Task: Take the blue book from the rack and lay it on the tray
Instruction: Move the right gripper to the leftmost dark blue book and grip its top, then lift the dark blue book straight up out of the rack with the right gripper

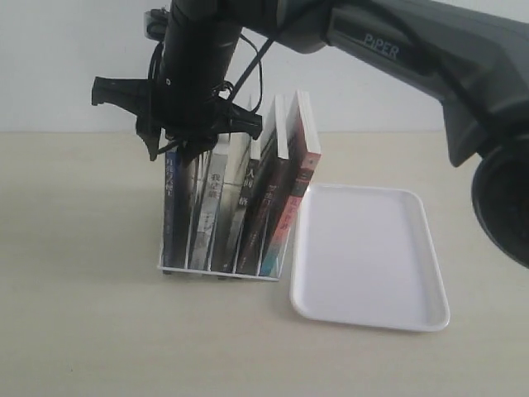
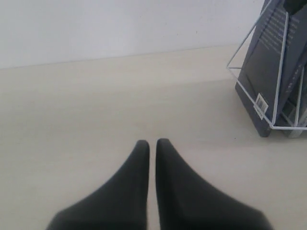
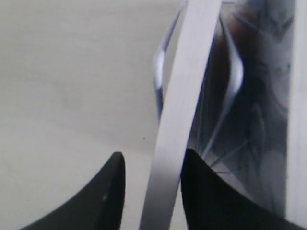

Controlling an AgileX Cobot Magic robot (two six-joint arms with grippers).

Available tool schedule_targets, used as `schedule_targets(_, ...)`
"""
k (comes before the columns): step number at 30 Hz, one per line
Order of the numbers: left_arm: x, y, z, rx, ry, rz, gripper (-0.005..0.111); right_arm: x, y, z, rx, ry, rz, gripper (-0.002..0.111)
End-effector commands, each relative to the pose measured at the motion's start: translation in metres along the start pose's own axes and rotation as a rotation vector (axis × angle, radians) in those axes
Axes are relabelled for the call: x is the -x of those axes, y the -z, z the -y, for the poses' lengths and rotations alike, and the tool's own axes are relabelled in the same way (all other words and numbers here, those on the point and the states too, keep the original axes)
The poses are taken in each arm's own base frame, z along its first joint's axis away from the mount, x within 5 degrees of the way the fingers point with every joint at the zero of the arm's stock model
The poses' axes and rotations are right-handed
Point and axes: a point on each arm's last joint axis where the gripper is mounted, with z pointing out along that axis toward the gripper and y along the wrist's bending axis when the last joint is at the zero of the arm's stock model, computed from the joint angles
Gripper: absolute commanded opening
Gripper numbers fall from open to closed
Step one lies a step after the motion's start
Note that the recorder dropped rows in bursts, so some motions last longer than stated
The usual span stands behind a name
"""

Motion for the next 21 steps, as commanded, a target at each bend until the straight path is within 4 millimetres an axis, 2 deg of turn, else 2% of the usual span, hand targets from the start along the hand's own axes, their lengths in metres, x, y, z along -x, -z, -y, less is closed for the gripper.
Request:
schedule_targets(1,0.003,0.001,0.000,0.003,0.000,0.022,0.005,0.000,-0.001,0.002,-0.012,-0.001,-0.004,0.018)
schedule_targets(10,0.003,0.001,0.000,0.003,0.000,0.022,0.005,0.003,0.001,-0.008,0.094,0.026,0.036,0.015)
schedule_targets(15,0.003,0.001,0.000,0.003,0.000,0.022,0.005,0.005,0.008,-0.009,0.095,0.069,0.059,0.000)
schedule_targets(21,0.003,0.001,0.000,0.003,0.000,0.022,0.005,0.007,0.023,-0.012,0.120,0.072,0.100,0.000)
